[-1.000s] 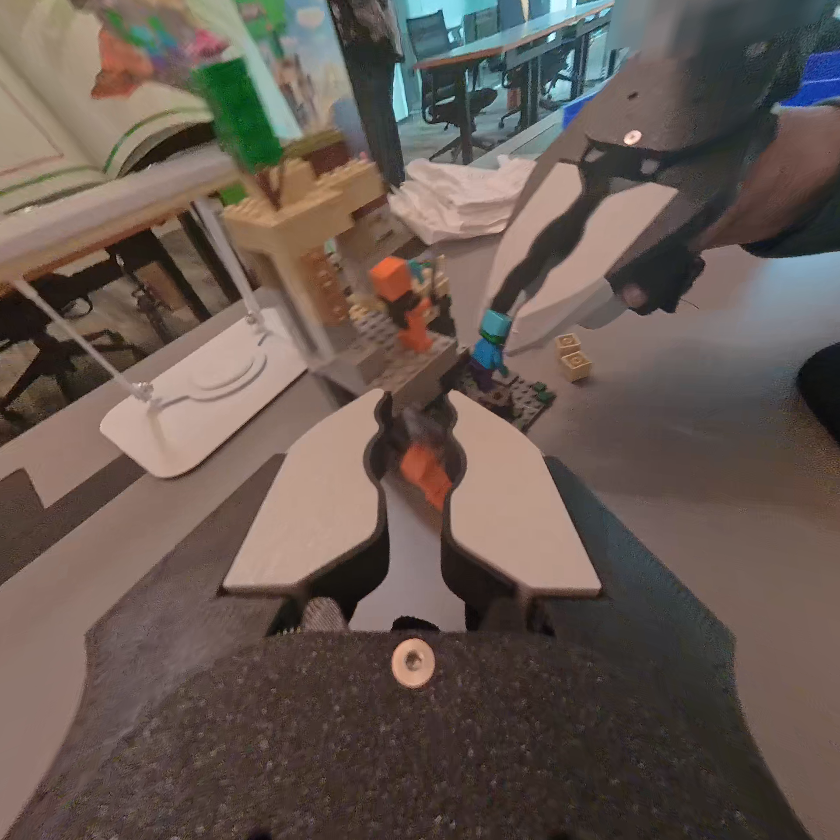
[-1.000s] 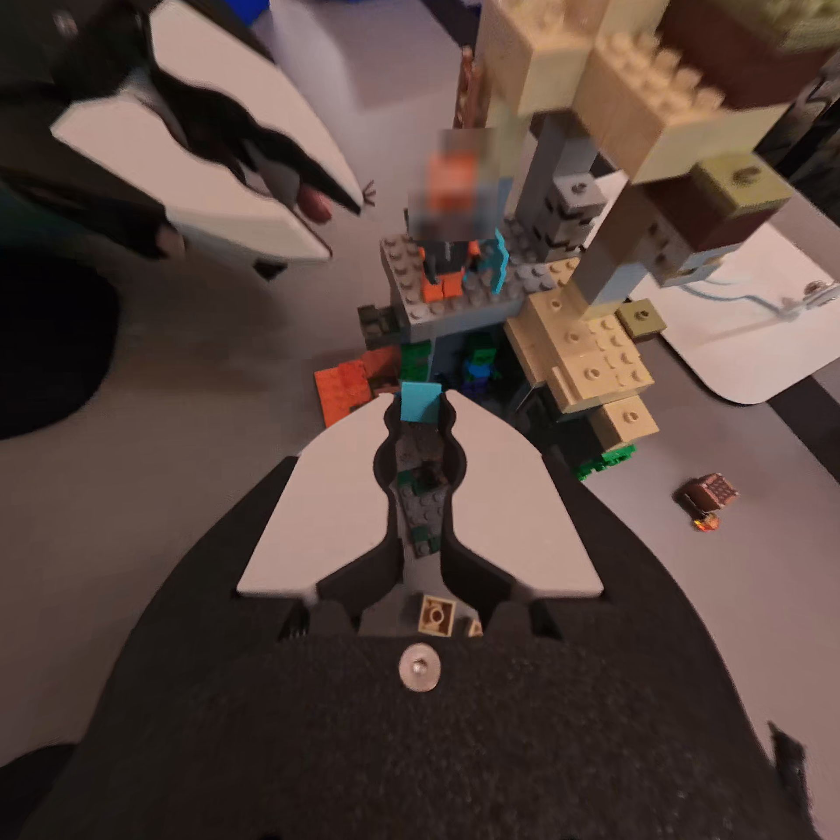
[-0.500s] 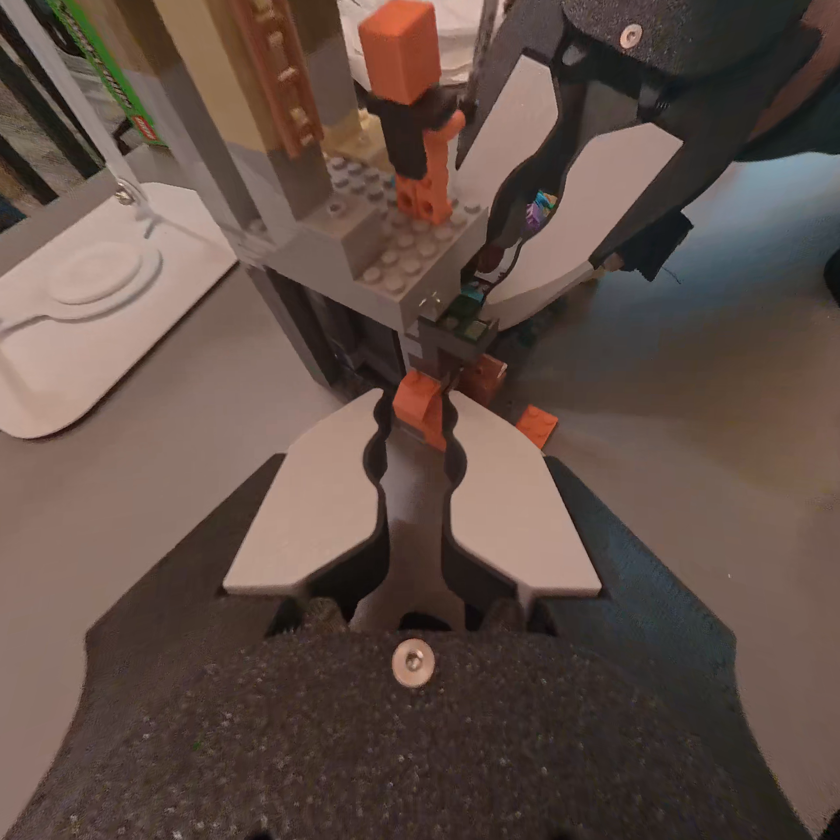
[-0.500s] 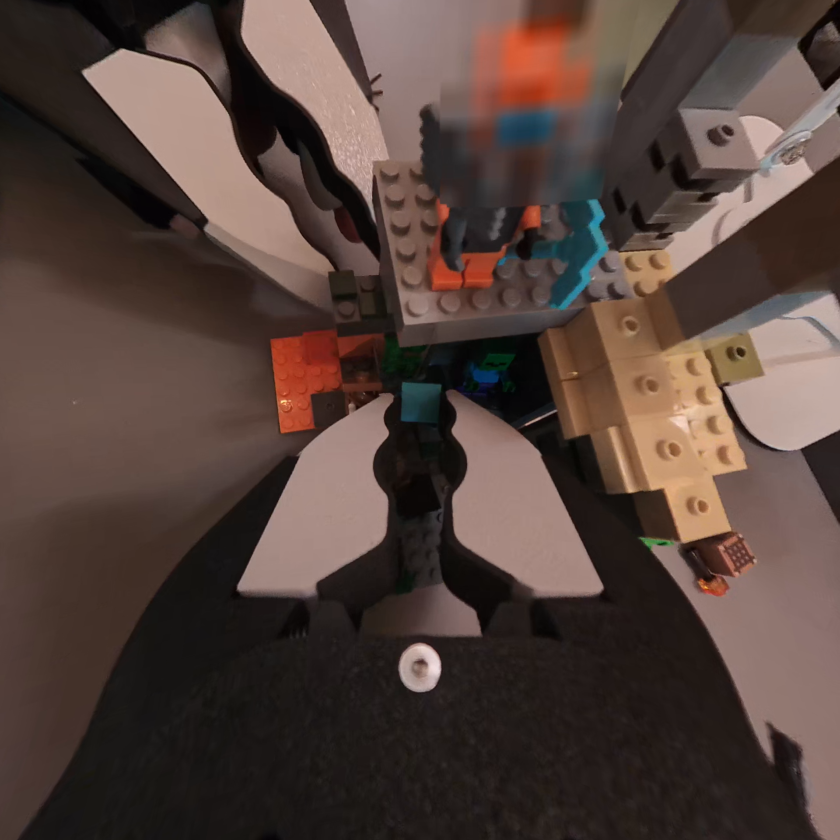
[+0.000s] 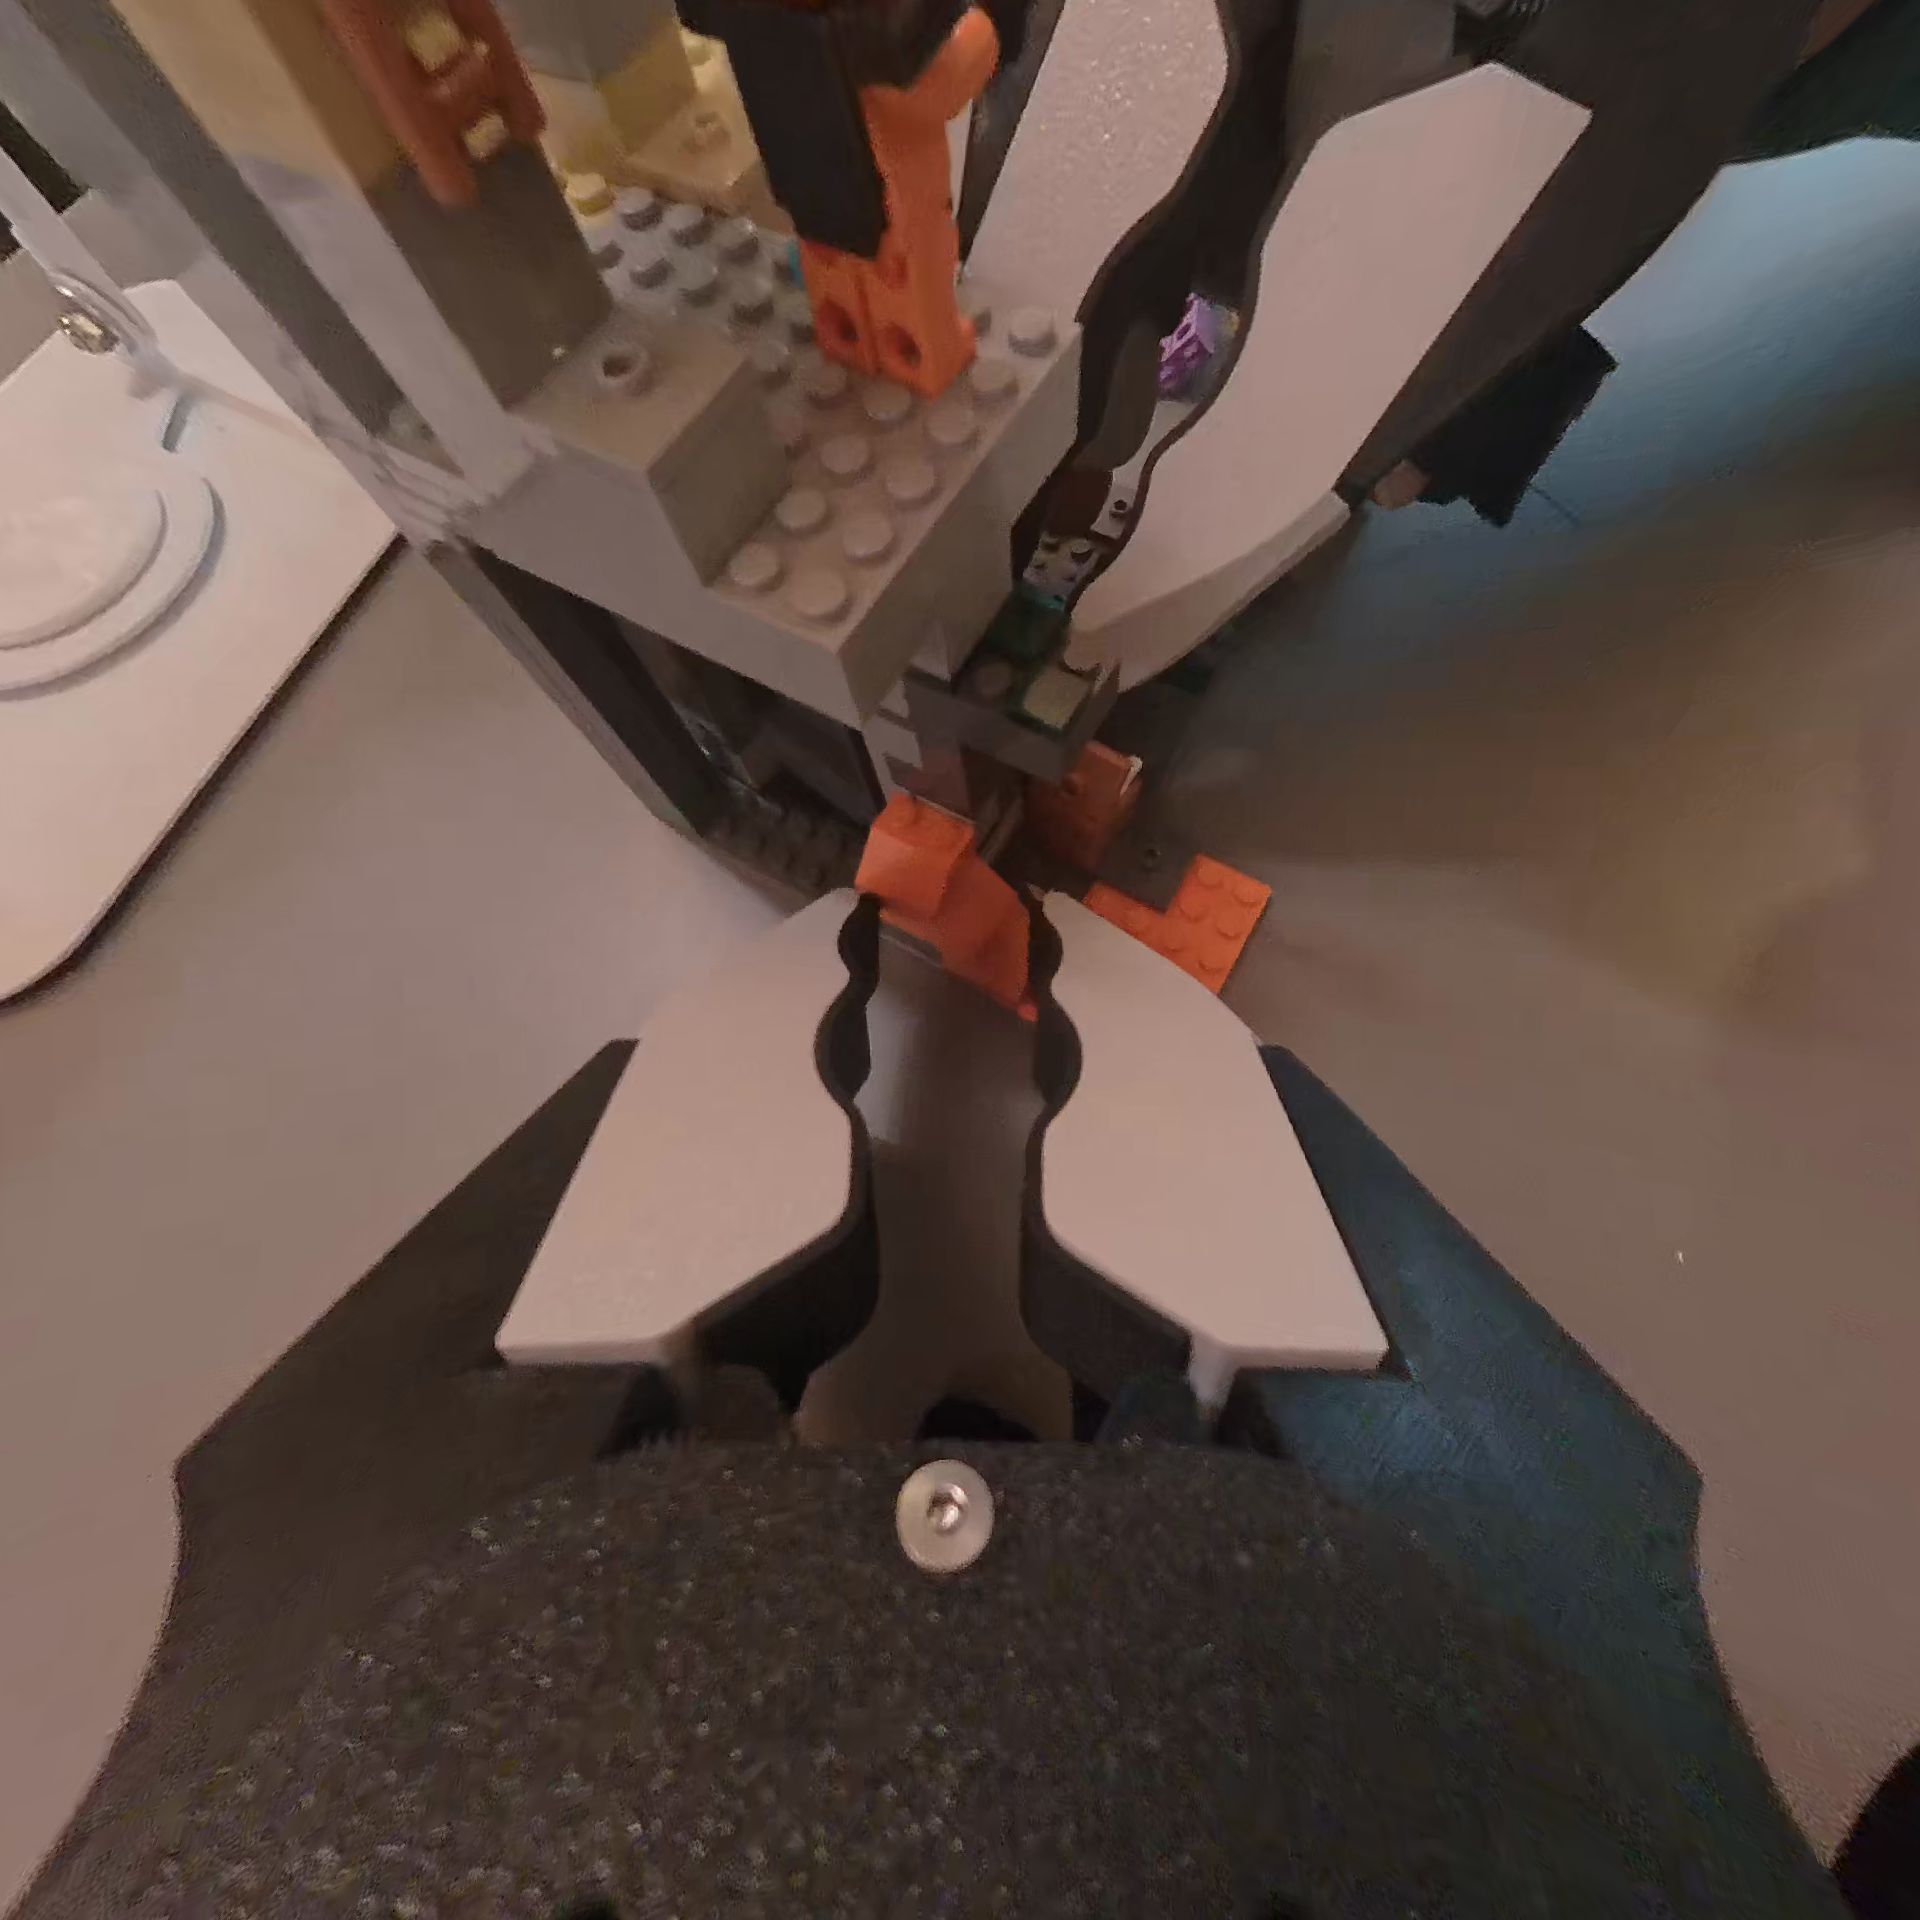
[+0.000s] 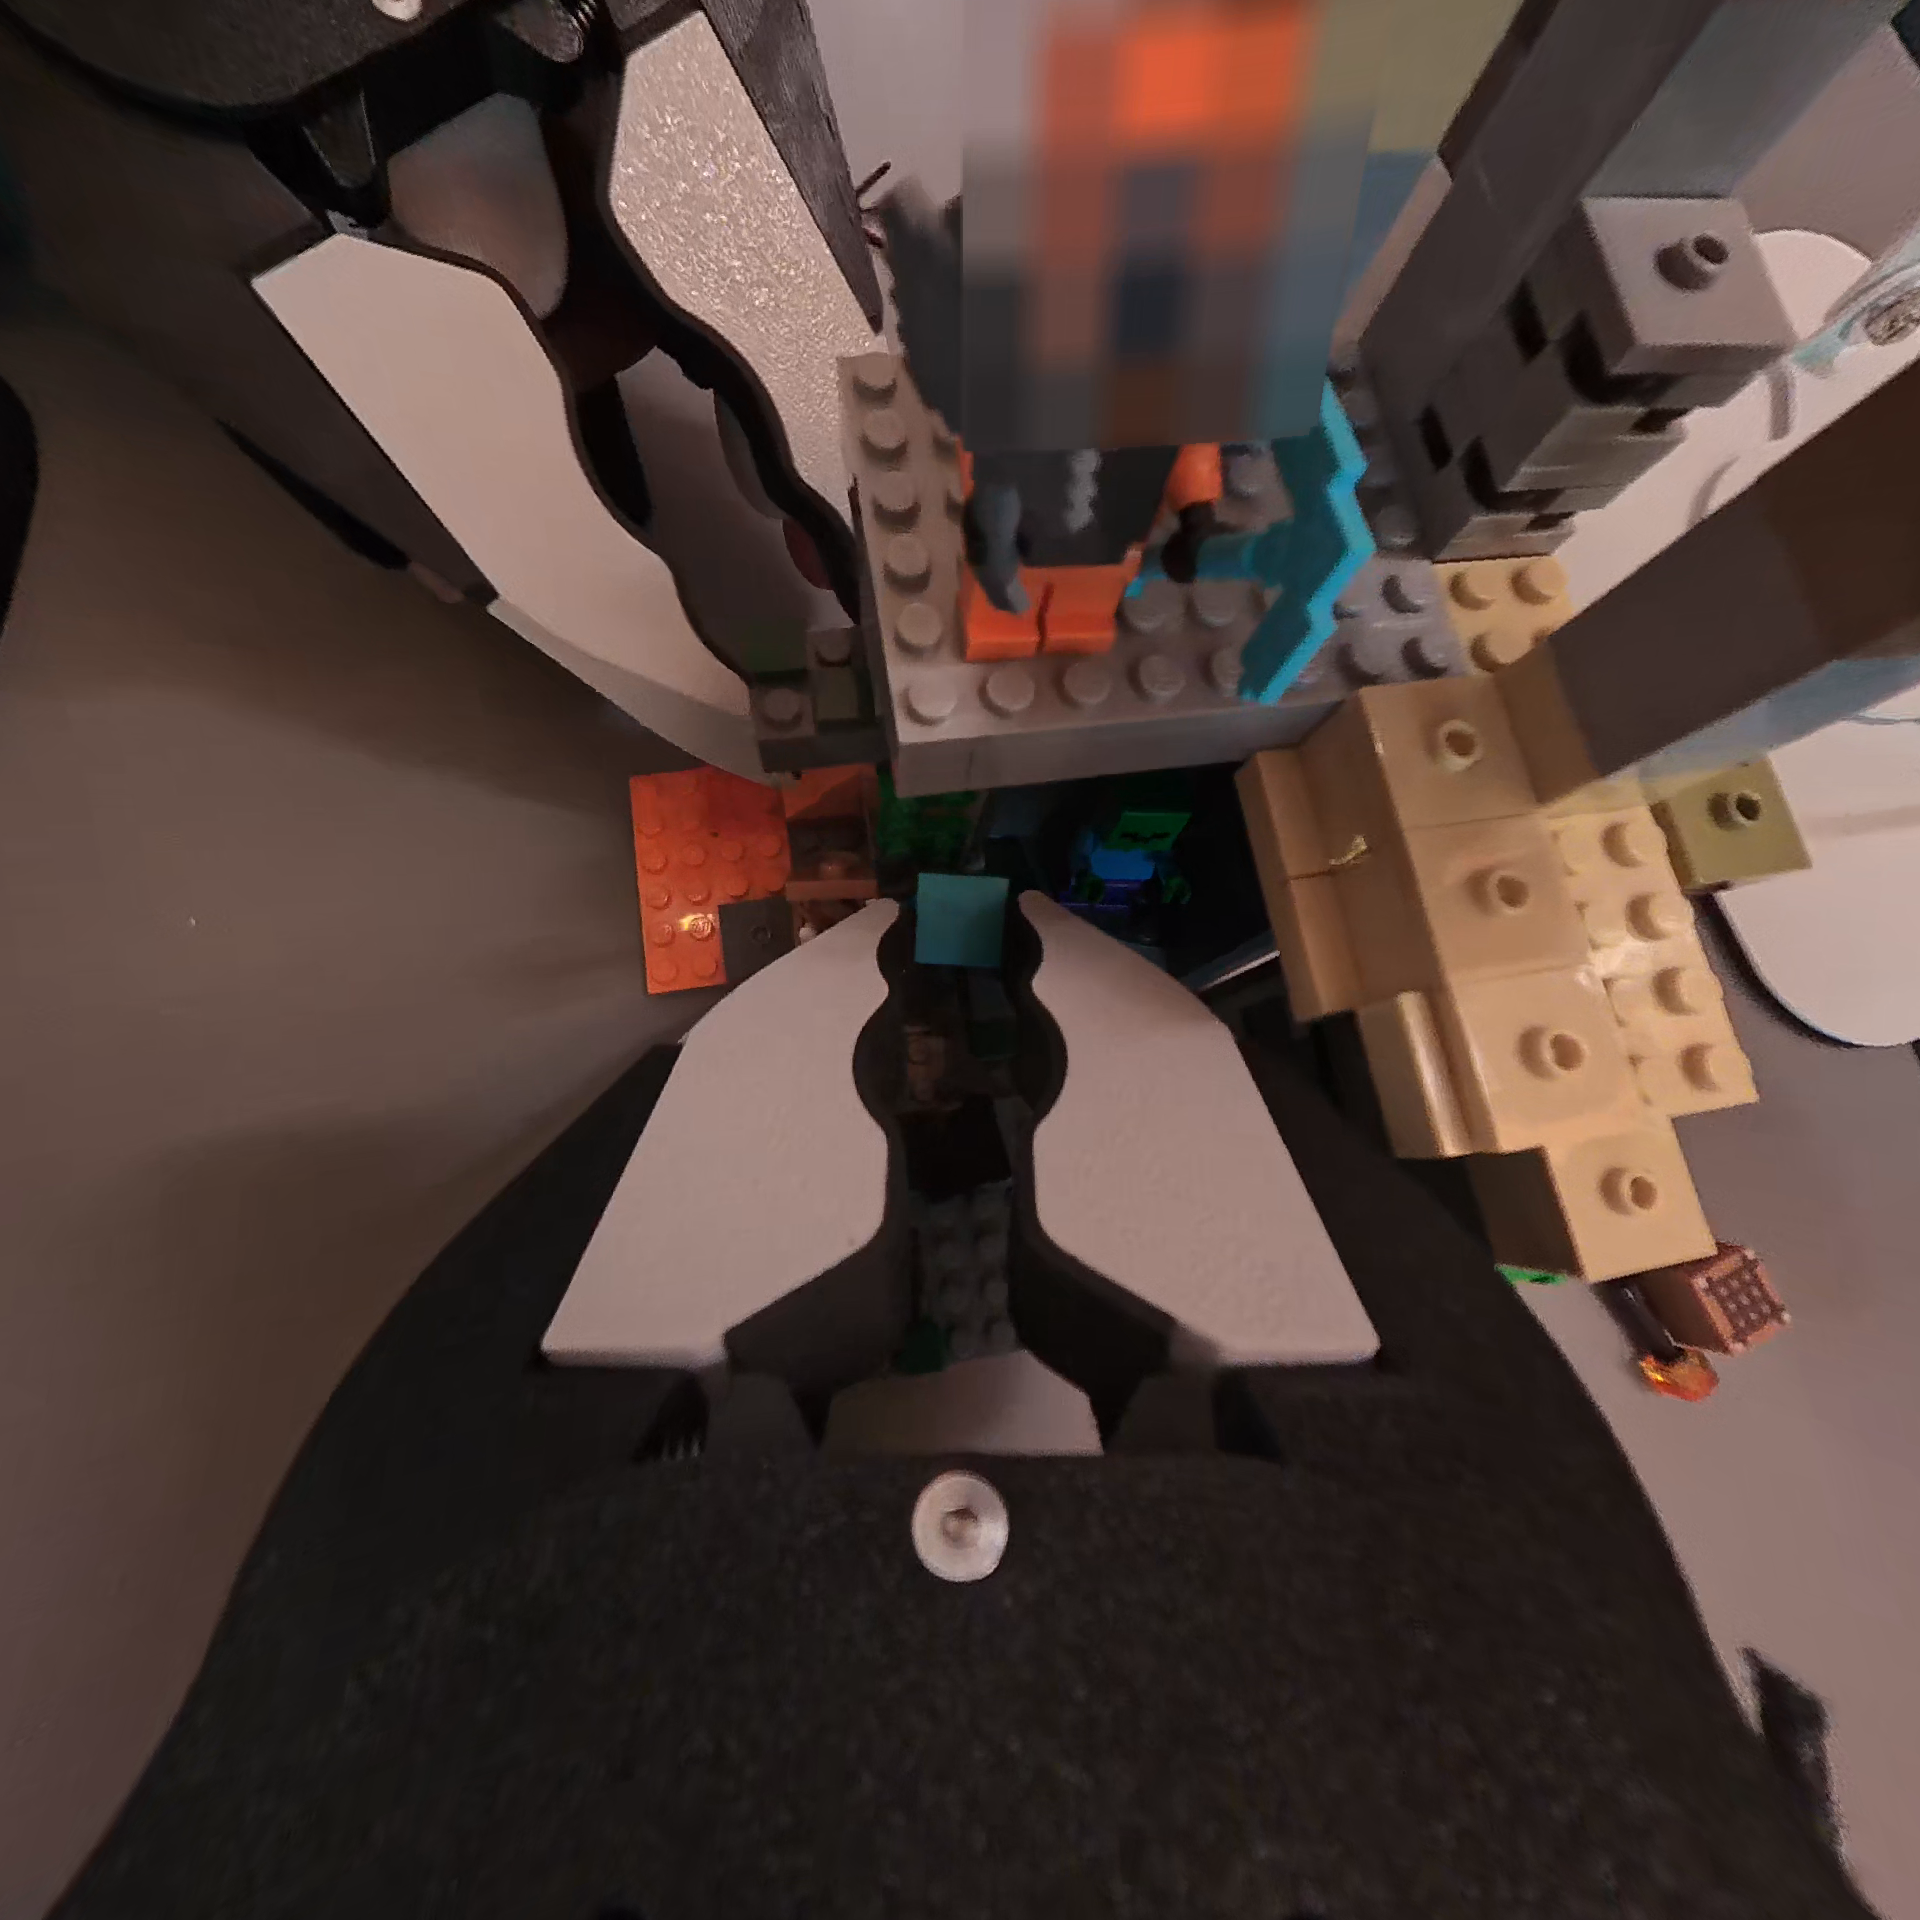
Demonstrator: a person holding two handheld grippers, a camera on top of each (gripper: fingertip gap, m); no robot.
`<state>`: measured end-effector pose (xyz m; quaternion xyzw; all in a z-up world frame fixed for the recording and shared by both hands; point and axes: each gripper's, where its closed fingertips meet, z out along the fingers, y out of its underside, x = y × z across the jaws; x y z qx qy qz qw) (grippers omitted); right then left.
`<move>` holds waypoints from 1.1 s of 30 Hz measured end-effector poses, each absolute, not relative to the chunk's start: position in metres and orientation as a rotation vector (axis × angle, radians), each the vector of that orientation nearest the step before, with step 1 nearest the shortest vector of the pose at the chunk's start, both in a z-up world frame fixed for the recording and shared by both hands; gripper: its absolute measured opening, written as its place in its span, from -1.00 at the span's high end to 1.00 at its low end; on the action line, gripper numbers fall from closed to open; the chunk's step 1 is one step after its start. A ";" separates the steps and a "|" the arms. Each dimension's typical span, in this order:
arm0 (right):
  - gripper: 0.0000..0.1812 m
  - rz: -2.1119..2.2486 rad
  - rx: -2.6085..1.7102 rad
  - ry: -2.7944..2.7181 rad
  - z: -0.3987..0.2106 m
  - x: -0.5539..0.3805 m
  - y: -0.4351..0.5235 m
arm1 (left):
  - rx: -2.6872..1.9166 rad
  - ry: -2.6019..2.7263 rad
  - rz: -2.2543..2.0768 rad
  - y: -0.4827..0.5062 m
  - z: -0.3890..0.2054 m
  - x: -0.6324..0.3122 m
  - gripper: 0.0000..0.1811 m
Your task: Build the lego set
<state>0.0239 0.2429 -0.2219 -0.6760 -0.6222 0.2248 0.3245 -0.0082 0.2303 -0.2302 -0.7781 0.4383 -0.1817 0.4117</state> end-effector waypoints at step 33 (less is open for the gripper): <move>0.83 0.596 -1.956 -1.434 -0.221 0.020 0.240 | -1.996 1.219 -0.533 0.243 -0.243 -0.012 0.67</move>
